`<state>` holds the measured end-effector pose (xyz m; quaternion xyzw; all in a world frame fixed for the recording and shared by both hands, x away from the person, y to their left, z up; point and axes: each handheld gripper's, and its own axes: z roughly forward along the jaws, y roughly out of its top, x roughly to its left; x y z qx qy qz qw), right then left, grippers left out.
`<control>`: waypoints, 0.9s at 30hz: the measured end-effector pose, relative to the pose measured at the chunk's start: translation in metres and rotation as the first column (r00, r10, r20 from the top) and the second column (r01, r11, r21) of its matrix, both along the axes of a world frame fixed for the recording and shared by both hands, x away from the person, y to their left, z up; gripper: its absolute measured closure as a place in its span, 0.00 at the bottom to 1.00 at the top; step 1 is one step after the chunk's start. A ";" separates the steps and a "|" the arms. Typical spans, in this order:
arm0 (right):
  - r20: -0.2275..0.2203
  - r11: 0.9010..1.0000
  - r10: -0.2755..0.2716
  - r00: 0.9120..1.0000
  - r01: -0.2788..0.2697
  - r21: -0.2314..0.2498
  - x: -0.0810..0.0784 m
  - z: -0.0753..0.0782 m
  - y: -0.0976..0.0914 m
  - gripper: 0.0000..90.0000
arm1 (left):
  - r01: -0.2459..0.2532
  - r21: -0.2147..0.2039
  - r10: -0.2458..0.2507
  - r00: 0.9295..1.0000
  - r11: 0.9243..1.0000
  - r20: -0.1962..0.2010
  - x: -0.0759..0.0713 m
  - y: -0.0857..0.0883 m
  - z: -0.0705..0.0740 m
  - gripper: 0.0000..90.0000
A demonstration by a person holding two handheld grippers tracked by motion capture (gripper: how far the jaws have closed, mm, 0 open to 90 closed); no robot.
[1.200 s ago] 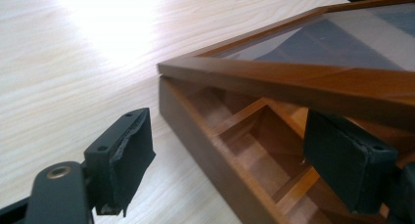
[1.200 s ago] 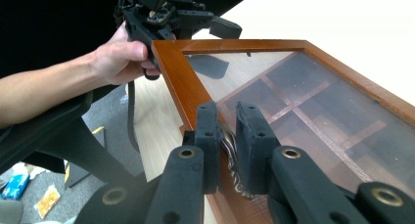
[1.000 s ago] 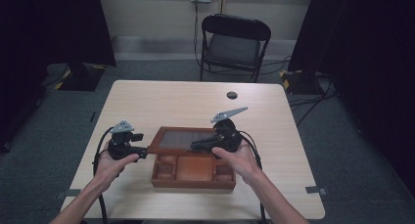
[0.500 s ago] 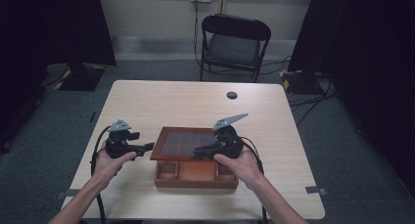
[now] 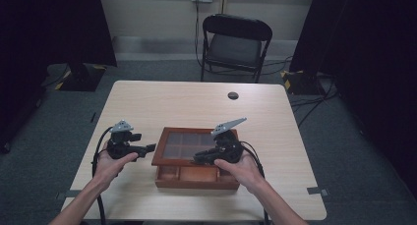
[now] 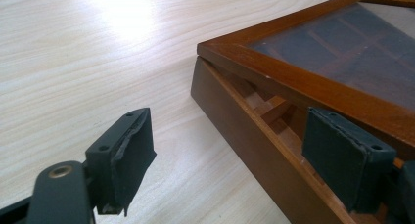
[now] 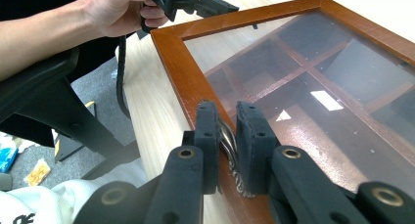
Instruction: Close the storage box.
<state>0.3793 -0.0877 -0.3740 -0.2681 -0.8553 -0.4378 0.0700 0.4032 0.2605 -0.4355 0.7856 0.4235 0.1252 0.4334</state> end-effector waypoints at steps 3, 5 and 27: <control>-0.003 1.000 0.004 1.000 -0.004 -0.004 -0.001 -0.002 0.000 0.89 | 0.001 -0.007 -0.001 1.000 1.000 -0.005 0.000 -0.001 0.000 0.21; -0.007 1.000 -0.005 1.000 0.005 -0.007 -0.002 -0.003 0.001 0.89 | 0.004 -0.006 -0.004 1.000 1.000 -0.005 0.000 -0.001 0.000 0.21; -0.035 0.994 0.031 0.999 -0.034 -0.105 -0.010 -0.031 0.010 0.89 | 0.010 0.010 -0.010 1.000 1.000 -0.026 0.002 -0.003 -0.003 0.21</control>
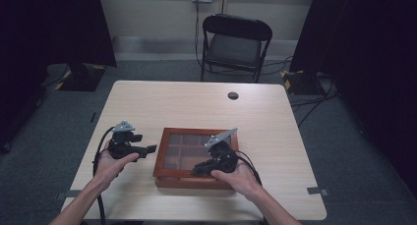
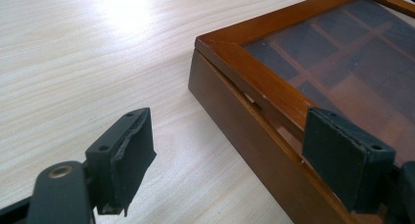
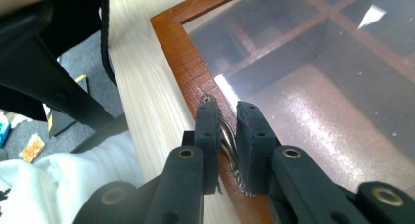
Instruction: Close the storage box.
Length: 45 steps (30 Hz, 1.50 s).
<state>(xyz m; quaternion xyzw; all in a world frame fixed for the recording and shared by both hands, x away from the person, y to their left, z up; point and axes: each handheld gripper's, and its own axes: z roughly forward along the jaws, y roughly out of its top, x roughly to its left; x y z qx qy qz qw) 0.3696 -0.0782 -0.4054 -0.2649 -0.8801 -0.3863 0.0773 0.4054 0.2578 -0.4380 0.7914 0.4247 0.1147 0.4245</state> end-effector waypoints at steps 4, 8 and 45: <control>-0.005 1.000 0.011 1.000 -0.011 -0.015 0.000 -0.004 0.001 0.90 | -0.003 0.009 0.003 1.000 1.000 -0.002 0.000 0.000 0.000 0.21; -0.012 1.000 0.017 1.000 -0.017 -0.021 0.001 -0.007 0.001 0.90 | -0.006 0.010 0.006 1.000 1.000 -0.005 0.001 0.001 -0.001 0.21; 0.016 0.982 -0.157 0.987 0.155 0.105 0.012 -0.001 -0.021 0.58 | -0.017 0.033 0.017 1.000 0.999 -0.011 0.001 0.001 -0.002 0.21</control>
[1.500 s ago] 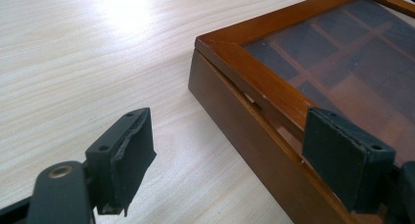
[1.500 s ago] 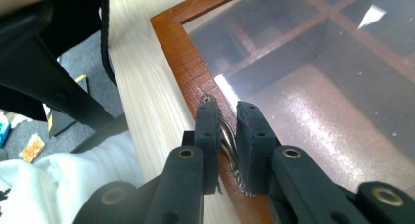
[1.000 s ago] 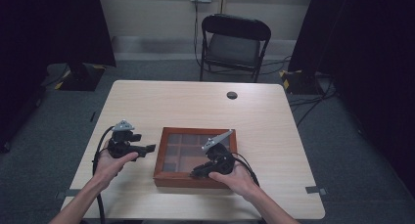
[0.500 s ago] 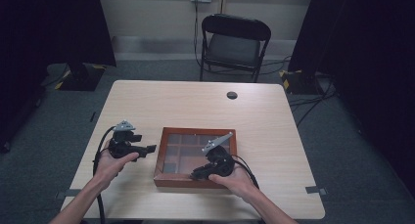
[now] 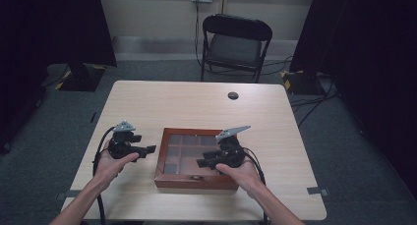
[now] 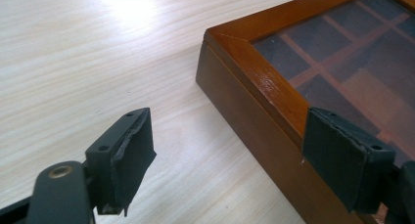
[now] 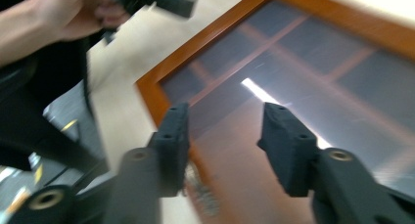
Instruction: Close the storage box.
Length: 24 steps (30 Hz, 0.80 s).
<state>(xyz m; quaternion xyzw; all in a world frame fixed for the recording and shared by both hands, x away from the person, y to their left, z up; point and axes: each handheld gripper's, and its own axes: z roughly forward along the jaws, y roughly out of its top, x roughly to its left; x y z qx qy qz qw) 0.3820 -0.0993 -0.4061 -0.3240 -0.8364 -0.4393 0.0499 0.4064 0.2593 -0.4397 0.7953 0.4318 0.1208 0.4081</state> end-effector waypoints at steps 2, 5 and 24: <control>0.023 0.998 -0.061 0.998 0.061 0.012 0.005 0.006 -0.009 0.47 | -0.002 -0.006 0.002 1.000 1.000 -0.005 0.000 0.001 0.000 0.21; 0.049 0.990 -0.142 0.989 0.141 0.023 0.010 0.010 -0.026 0.37 | -0.016 0.006 0.016 1.000 1.000 -0.010 0.000 0.004 -0.001 0.21; 0.031 0.837 -0.535 0.844 0.535 -0.114 0.009 -0.028 -0.161 0.17 | -0.137 0.091 0.145 0.986 0.986 -0.086 -0.007 0.062 -0.023 0.20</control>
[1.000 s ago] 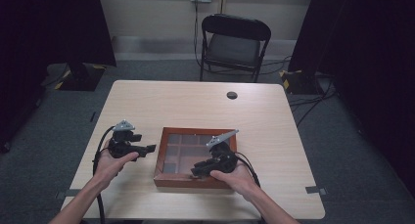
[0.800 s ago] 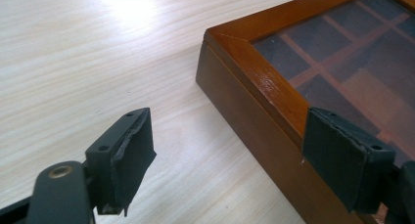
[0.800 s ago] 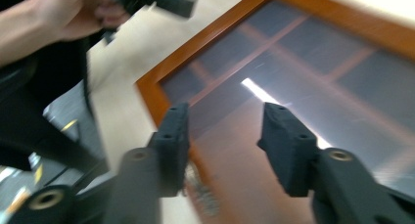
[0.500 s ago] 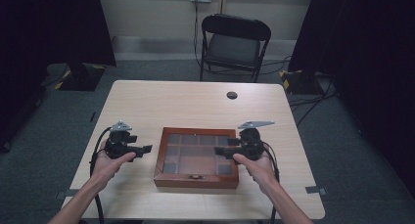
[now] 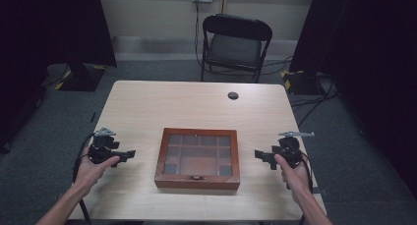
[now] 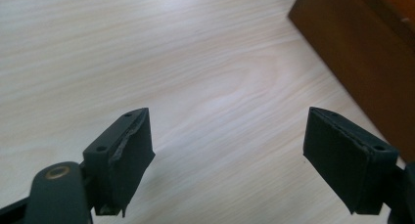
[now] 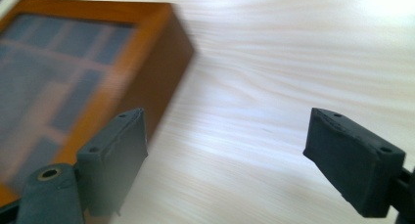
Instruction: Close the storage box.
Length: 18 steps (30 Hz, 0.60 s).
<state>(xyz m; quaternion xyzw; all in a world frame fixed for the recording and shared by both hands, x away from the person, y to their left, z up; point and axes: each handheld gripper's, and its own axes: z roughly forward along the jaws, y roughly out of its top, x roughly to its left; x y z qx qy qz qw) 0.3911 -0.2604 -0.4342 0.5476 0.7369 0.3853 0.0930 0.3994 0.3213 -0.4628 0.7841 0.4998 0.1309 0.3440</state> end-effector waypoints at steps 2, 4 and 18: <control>-0.017 0.999 -0.036 0.999 0.036 -0.003 0.001 -0.006 -0.010 0.17 | -0.014 -0.003 0.014 1.000 1.000 -0.021 0.002 0.005 -0.004 0.20; -0.049 0.997 -0.065 0.997 0.063 -0.036 0.003 -0.013 -0.015 0.17 | -0.024 -0.004 0.024 0.997 1.000 -0.069 0.006 0.007 -0.012 0.20; 0.025 0.944 -0.115 0.993 0.117 -0.308 0.006 -0.053 -0.004 0.13 | -0.054 0.124 0.049 0.998 0.991 0.040 0.005 -0.010 -0.035 0.00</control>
